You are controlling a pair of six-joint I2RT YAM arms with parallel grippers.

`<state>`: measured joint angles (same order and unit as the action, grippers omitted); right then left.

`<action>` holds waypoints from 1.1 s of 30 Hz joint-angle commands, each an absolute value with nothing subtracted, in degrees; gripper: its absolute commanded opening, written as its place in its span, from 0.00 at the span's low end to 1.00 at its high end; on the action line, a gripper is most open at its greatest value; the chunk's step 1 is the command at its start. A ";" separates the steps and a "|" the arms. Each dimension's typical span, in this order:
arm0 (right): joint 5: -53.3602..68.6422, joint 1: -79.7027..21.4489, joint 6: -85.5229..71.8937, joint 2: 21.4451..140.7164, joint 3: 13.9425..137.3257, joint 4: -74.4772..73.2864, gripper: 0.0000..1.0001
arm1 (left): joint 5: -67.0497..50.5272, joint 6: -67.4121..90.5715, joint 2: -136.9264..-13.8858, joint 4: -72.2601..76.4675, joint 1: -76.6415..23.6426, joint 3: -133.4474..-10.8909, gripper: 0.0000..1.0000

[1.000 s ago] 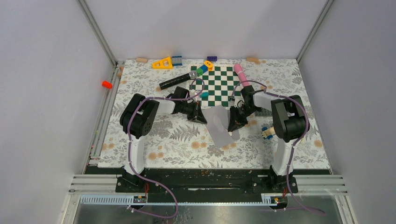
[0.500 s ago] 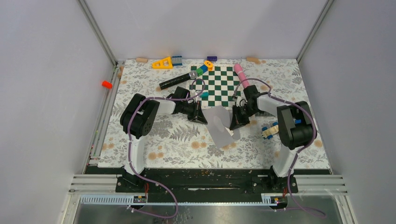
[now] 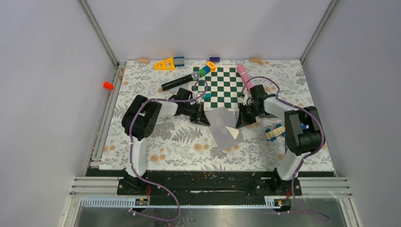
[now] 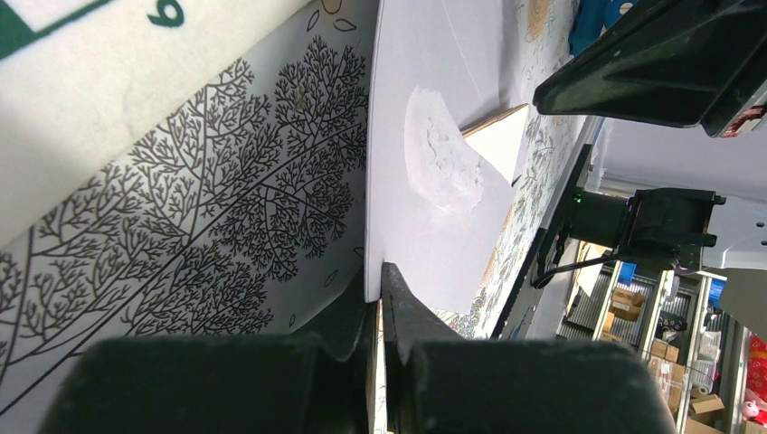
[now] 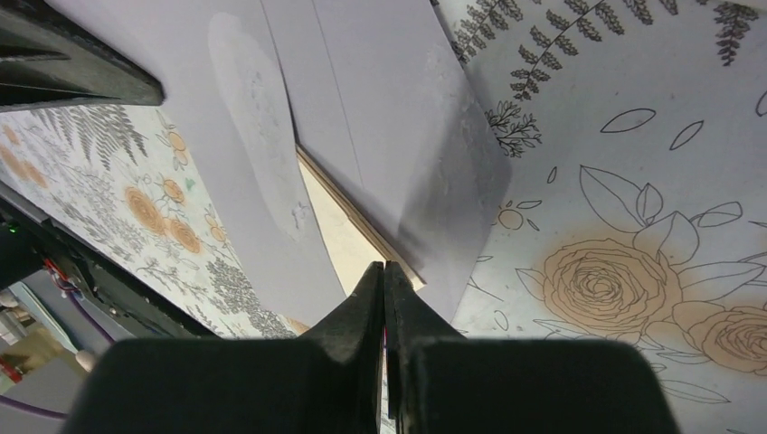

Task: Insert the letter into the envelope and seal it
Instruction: Place the envelope at the center of the board.

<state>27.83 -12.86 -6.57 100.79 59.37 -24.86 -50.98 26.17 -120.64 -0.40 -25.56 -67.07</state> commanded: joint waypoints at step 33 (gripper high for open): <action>37.26 -13.27 4.93 113.83 72.19 -41.67 0.36 | -48.01 24.79 -122.35 -2.64 -26.28 -67.06 0.00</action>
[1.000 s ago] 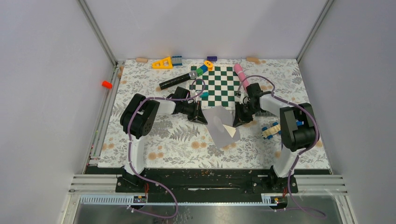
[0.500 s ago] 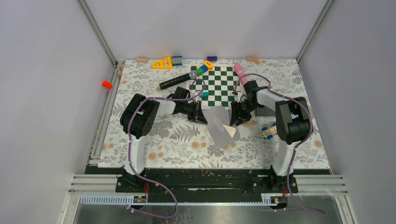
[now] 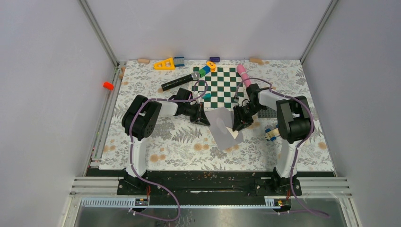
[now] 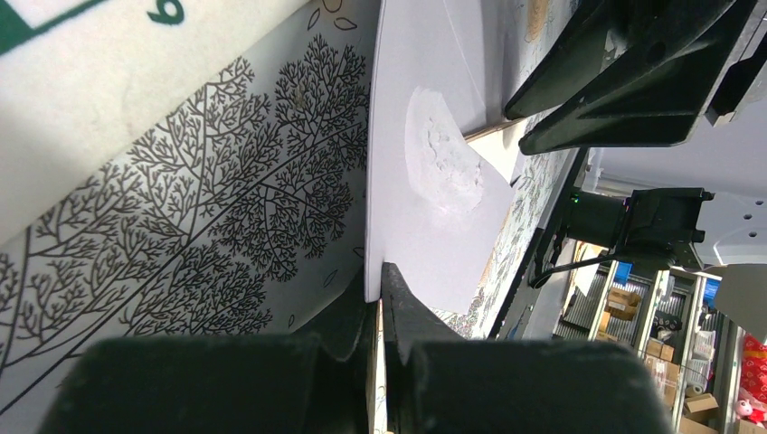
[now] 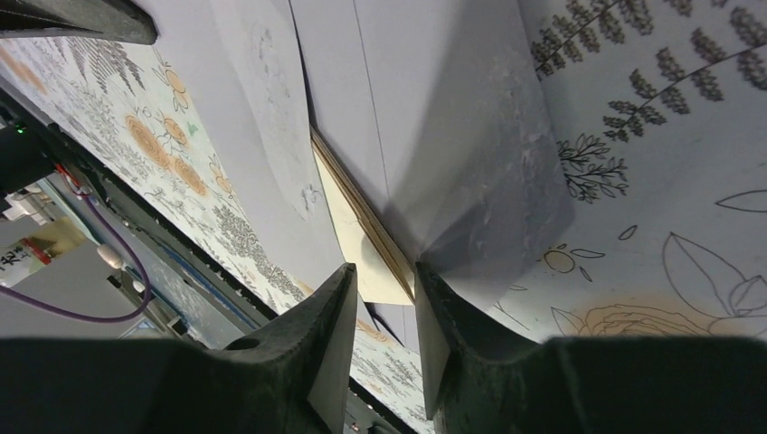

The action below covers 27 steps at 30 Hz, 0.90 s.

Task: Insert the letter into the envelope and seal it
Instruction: Place the envelope at the center of the board.

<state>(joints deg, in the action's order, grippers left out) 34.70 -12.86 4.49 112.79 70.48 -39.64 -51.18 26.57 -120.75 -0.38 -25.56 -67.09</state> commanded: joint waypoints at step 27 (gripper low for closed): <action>21.88 -13.32 -9.80 99.28 58.87 -23.39 0.00 | -48.34 25.39 -122.43 -2.68 -26.28 -67.07 0.00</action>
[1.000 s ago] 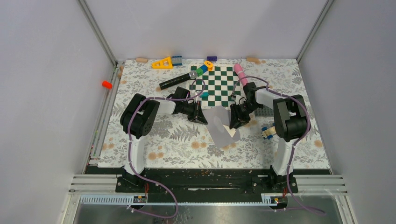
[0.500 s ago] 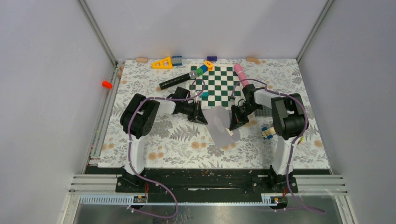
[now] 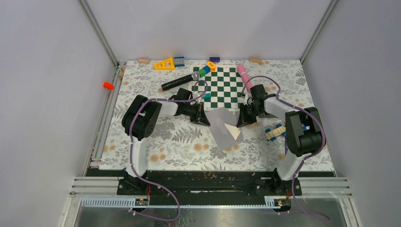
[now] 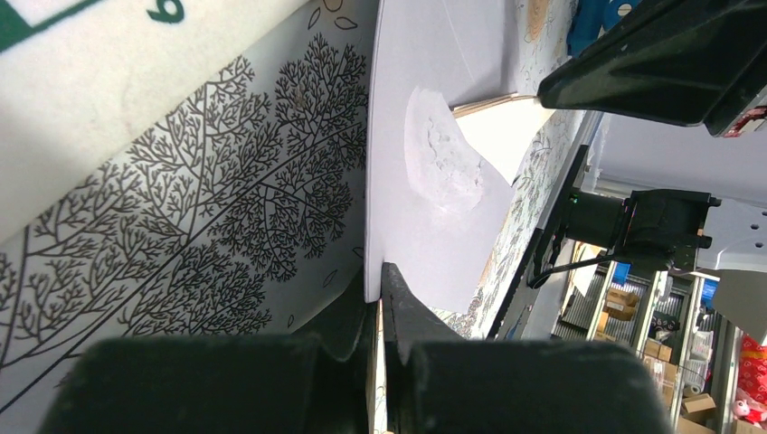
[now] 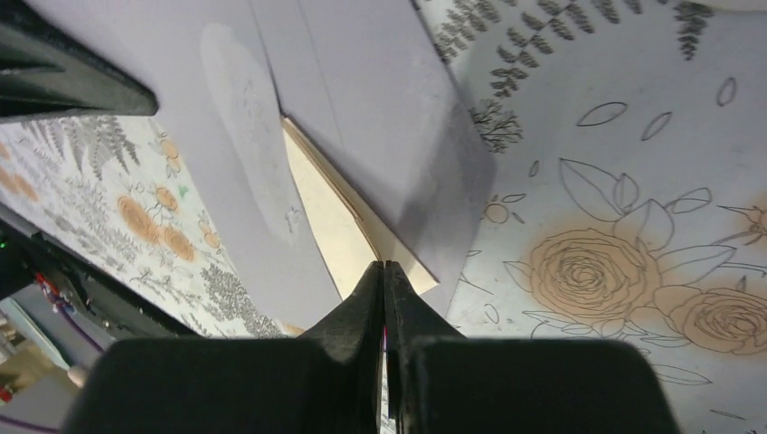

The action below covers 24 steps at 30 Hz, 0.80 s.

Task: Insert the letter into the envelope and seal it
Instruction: Place the envelope at the center of the board.

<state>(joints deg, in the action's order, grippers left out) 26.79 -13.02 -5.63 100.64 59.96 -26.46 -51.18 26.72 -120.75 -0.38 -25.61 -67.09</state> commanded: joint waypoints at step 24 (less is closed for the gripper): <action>19.22 -14.77 -4.41 98.62 63.10 -36.08 0.06 | -48.31 25.41 -122.04 -2.64 -26.24 -67.06 0.00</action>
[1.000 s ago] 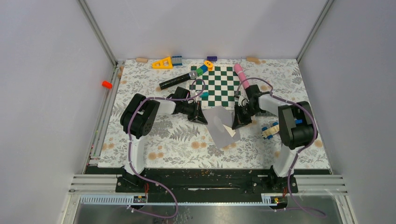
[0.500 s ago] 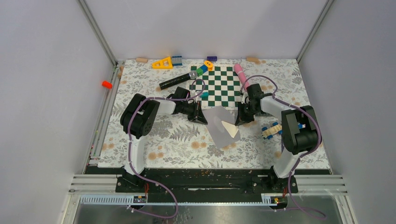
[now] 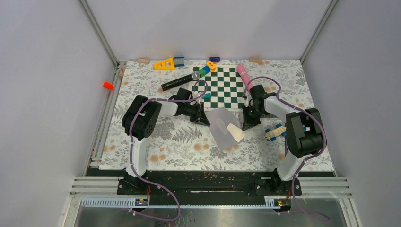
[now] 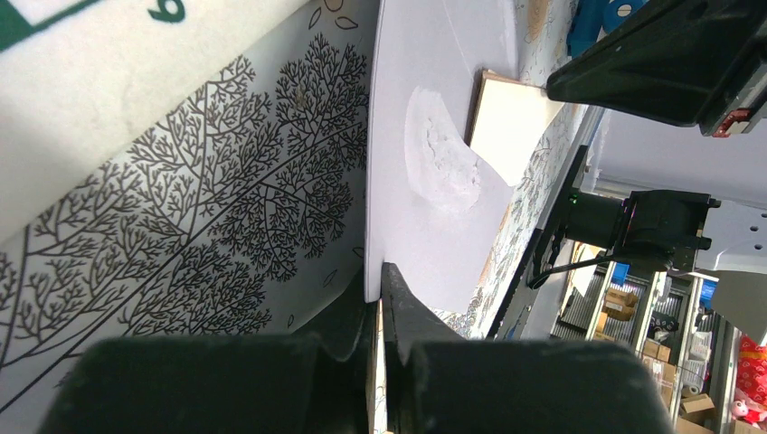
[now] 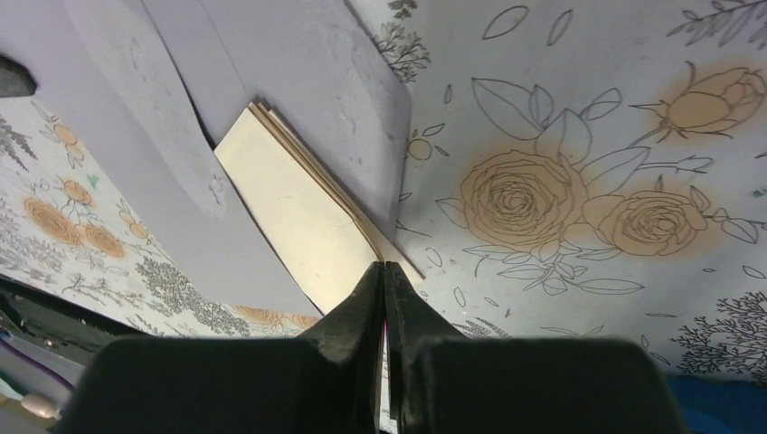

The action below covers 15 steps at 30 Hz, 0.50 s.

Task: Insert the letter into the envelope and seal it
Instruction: Place the envelope at the center of the board.

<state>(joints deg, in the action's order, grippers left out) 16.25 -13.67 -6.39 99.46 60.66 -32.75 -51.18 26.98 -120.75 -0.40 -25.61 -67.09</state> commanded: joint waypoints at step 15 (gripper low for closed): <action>17.75 -17.40 -7.57 100.36 63.12 -32.72 0.00 | -48.24 25.31 -121.90 -2.64 -26.35 -67.05 0.00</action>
